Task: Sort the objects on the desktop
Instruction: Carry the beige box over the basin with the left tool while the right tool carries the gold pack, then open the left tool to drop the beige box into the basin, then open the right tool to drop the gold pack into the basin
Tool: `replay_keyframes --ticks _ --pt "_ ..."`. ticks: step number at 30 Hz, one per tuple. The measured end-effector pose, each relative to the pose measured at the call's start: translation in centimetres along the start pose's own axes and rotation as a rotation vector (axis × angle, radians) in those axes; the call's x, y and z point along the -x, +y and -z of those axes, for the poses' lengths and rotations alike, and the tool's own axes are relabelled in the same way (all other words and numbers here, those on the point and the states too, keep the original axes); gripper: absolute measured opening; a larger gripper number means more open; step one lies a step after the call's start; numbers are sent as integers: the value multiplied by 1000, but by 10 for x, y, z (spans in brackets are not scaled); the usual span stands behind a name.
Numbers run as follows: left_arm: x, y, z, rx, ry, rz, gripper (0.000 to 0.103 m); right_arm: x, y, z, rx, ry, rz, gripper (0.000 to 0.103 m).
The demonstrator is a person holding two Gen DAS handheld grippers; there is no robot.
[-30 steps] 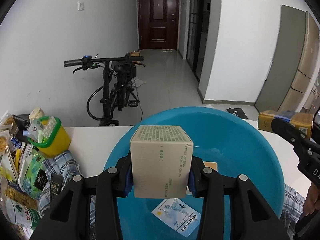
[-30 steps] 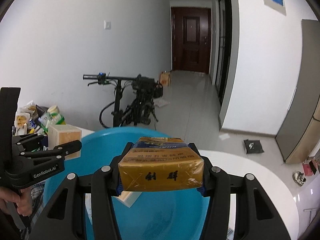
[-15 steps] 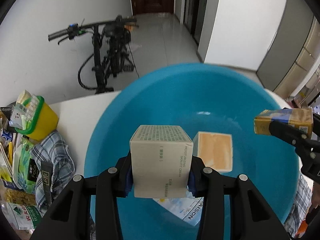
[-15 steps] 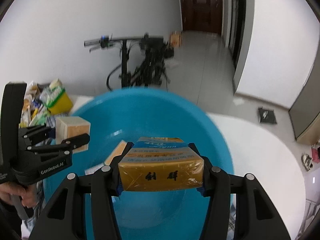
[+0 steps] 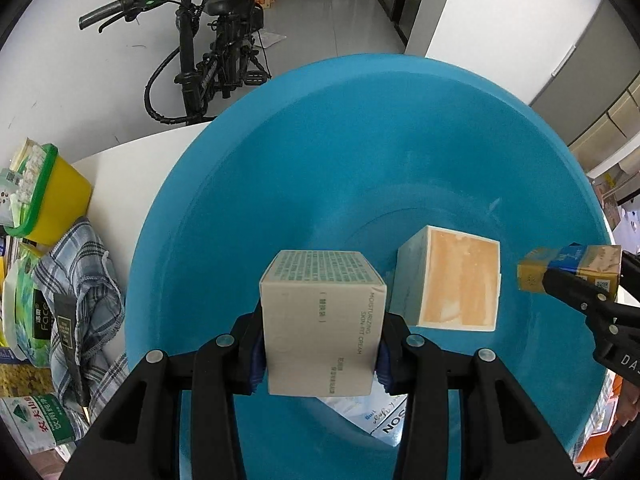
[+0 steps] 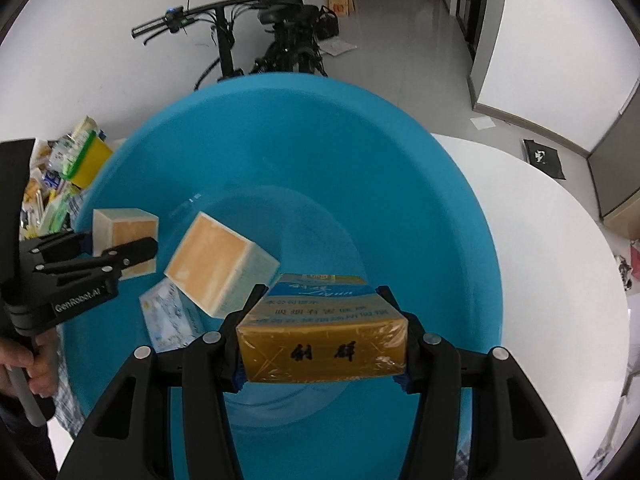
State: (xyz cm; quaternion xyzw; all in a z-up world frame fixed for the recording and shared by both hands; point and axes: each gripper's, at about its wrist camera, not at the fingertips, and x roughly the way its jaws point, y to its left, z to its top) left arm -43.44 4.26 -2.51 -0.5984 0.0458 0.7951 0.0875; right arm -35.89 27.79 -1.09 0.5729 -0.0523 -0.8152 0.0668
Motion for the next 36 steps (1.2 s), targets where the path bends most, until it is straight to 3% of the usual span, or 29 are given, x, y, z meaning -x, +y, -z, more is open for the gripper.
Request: replay_keyframes --ticks 14,17,19,23,36 --pt "-17 -11 -7 15 55 -6 45 -4 5 -2 21 30 0 52" --pt "-13 -14 -6 -9 32 -23 50 -4 5 -4 22 30 -3 52" --pt "-7 -18 -4 -23 12 -21 62 -4 4 -4 17 26 -8 52" --pt "5 -19 -5 -22 -27 -12 73 -2 5 -5 15 18 -17 52" --pt "37 -2 7 3 -92 -16 74 2 14 -5 30 7 -11 60"
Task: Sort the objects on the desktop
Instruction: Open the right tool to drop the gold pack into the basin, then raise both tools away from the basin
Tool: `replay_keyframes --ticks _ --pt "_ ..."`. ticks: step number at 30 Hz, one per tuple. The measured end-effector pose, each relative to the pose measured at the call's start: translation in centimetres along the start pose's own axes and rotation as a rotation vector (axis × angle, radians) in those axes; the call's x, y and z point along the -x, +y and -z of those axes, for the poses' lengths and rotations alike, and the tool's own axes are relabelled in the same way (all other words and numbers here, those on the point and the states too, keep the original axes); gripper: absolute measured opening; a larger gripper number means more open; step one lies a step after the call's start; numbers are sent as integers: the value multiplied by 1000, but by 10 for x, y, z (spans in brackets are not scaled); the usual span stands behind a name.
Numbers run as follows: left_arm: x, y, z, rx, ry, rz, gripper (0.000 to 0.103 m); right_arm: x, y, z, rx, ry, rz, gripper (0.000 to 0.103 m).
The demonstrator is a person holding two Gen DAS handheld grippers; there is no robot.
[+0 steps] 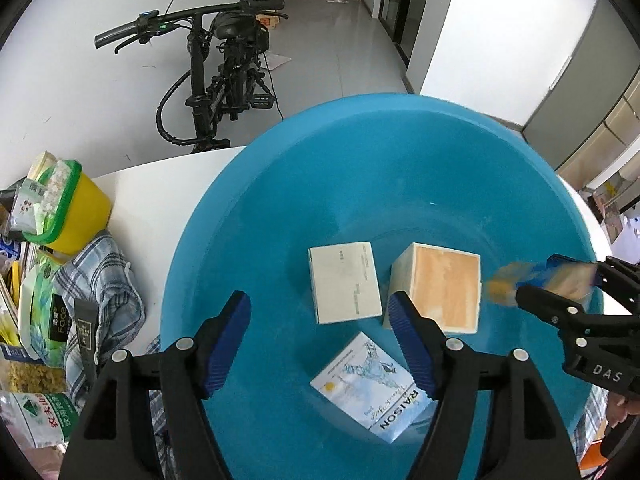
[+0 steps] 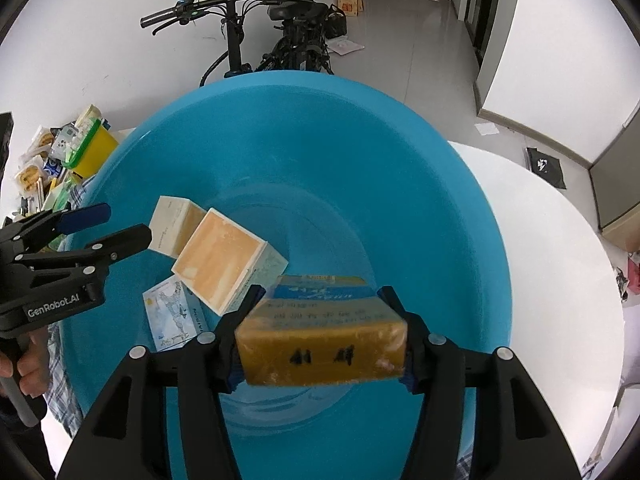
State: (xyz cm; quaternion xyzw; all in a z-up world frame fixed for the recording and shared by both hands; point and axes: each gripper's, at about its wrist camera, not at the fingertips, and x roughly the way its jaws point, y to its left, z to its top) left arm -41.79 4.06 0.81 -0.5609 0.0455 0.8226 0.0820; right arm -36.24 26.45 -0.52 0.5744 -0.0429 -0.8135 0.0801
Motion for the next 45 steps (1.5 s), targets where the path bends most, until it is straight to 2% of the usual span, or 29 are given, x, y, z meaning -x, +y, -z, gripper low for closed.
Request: replay_keyframes --ticks 4,12,15,18,23,24,26,28,31,33,35,36,37,38,41,43,45 --pt "6 8 -3 13 -30 -5 74 5 -1 1 -4 -22 16 68" --pt "24 7 5 19 -98 -4 74 22 2 7 -1 -75 24 68" --pt "32 10 11 70 -152 35 74 32 2 10 -12 -124 18 68" --pt "46 15 16 110 -235 70 74 48 0 15 -26 -211 25 68" --pt "66 21 26 133 -361 74 74 73 -1 22 -27 -321 46 68" --pt "70 21 28 128 -382 80 75 78 -1 24 -32 -342 49 68" --pt "80 19 33 108 -435 83 84 87 -1 29 -28 -382 58 68" --pt "93 18 39 94 -512 83 87 95 1 32 -18 -428 79 68" --pt "110 14 47 62 -601 66 87 108 8 39 8 -503 102 78" --pt "117 11 51 45 -648 51 87 116 12 43 11 -551 100 90" --pt "126 10 58 33 -708 41 87 125 16 48 18 -624 101 94" --pt "130 9 61 29 -737 37 90 130 19 52 29 -668 108 99" --pt "134 9 64 22 -771 33 100 134 22 54 39 -705 118 103" --pt "137 8 67 12 -797 28 103 138 22 58 48 -734 129 103" --pt "144 2 78 -28 -874 -14 103 146 29 63 74 -799 155 103" --pt "146 -2 80 -57 -872 -43 103 148 31 66 83 -817 166 103" --pt "148 -1 80 -58 -854 -30 103 149 33 66 80 -814 168 103"
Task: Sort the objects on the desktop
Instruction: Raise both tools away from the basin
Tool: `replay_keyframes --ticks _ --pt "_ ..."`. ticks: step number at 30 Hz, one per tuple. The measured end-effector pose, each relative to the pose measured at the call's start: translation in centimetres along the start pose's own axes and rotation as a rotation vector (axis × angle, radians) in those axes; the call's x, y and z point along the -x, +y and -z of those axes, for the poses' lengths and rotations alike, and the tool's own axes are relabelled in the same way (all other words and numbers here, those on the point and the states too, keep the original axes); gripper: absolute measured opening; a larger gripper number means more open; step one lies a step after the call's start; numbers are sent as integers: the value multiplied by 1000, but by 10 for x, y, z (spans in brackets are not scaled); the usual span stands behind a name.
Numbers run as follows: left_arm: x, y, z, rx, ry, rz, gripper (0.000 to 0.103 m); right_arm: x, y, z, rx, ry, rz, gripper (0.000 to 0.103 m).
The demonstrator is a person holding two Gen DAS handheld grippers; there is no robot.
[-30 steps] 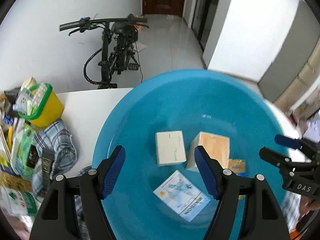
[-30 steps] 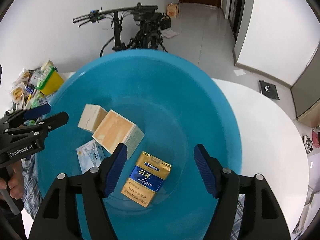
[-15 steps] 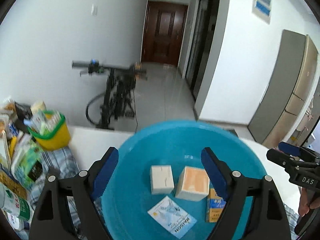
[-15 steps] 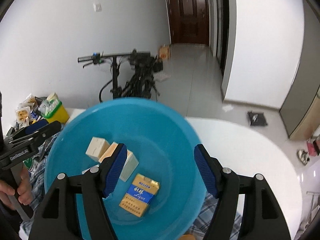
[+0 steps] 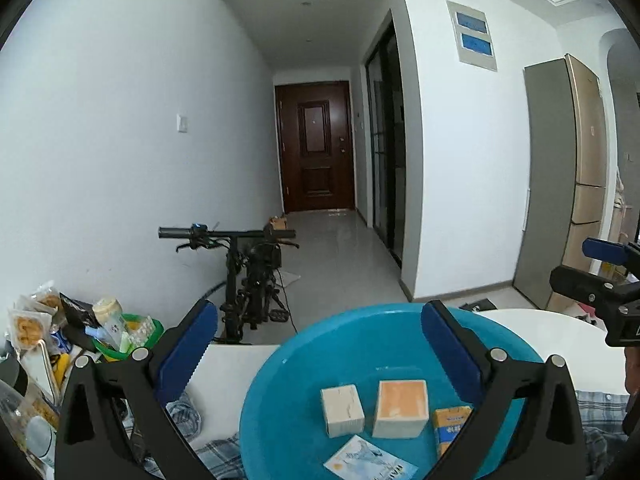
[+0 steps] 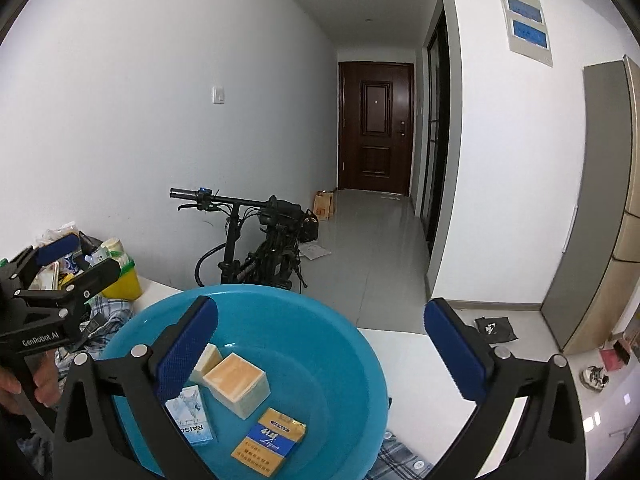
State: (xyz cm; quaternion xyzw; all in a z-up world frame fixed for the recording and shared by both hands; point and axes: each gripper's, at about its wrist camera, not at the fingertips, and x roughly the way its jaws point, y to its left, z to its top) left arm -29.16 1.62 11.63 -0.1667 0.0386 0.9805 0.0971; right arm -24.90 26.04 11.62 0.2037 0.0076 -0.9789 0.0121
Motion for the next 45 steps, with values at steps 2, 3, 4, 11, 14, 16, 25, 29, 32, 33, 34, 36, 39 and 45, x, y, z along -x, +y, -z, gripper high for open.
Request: replay_keyframes --ticks 2,3,4,11,14,16,25,29,32,33,34,36,39,45 --pt "2 4 -1 33 14 18 103 0 0 -1 -12 1 -3 103" --pt "3 7 -1 45 18 23 103 1 0 -1 -14 3 -2 103" --pt "4 9 -2 57 22 27 103 2 0 -1 -14 5 1 103" --pt "15 19 -2 110 70 54 103 14 -2 1 -14 6 8 103" --pt "23 18 -1 99 62 43 103 20 0 3 -1 18 9 103" --pt "32 17 -1 93 51 45 103 24 3 4 4 18 6 103" --pt "82 17 -1 96 -5 74 103 67 10 10 -1 -12 -22 103" --pt "100 20 0 103 -15 83 103 88 13 12 16 -23 -21 103" --pt "112 18 4 106 1 90 103 102 16 14 21 -30 -24 103" --pt "116 16 4 103 4 87 103 105 18 15 23 -32 -25 103" --pt "120 15 5 100 5 79 103 110 19 16 25 -33 -26 103" --pt "129 14 7 97 1 62 103 116 21 18 24 -38 -27 103" --pt "141 13 10 100 1 60 103 124 21 22 7 -33 -36 103" --pt "153 5 23 91 44 62 103 131 19 34 -26 -7 -46 103"
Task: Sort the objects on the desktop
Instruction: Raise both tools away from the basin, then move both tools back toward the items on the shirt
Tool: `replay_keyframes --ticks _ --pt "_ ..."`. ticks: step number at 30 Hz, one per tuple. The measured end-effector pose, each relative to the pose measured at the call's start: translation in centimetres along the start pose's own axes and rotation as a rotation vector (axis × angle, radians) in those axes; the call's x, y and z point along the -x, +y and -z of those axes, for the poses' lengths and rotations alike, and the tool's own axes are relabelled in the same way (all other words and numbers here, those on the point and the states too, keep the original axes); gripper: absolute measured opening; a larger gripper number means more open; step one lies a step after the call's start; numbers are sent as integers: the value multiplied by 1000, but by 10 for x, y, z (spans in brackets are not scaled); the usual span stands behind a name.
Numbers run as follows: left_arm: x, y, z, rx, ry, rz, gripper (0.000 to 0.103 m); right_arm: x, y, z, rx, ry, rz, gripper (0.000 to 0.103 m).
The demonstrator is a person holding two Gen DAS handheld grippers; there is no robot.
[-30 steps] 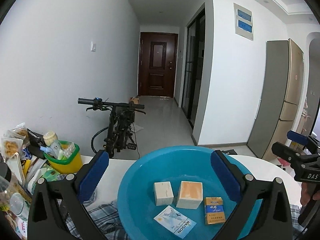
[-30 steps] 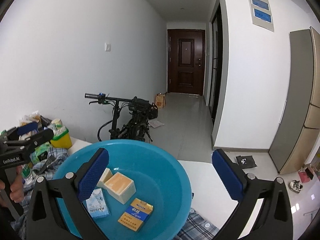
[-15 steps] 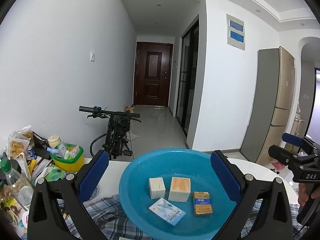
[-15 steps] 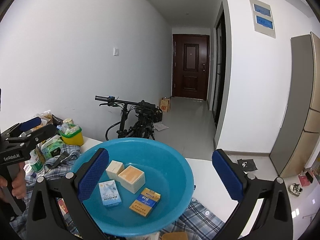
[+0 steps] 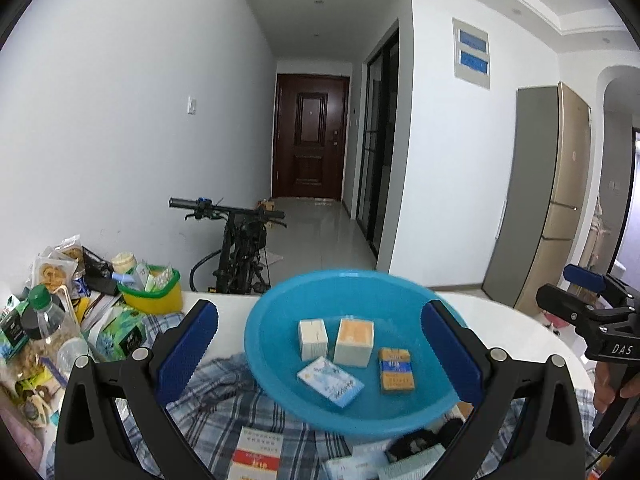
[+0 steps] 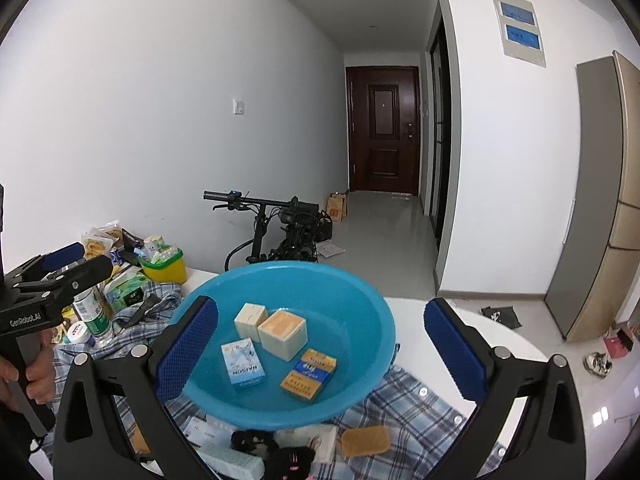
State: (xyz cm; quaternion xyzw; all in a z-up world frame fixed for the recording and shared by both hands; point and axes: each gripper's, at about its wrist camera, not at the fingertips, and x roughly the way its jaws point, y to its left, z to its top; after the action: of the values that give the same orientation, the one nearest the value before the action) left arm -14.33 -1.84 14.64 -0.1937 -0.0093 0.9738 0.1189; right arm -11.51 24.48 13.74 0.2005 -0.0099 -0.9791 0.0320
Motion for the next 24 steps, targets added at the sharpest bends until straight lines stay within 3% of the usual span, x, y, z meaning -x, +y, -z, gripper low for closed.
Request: replay_keyframes --ticks 24 --pt "-26 -10 104 42 293 34 103 -18 0 86 -50 218 -46 103"
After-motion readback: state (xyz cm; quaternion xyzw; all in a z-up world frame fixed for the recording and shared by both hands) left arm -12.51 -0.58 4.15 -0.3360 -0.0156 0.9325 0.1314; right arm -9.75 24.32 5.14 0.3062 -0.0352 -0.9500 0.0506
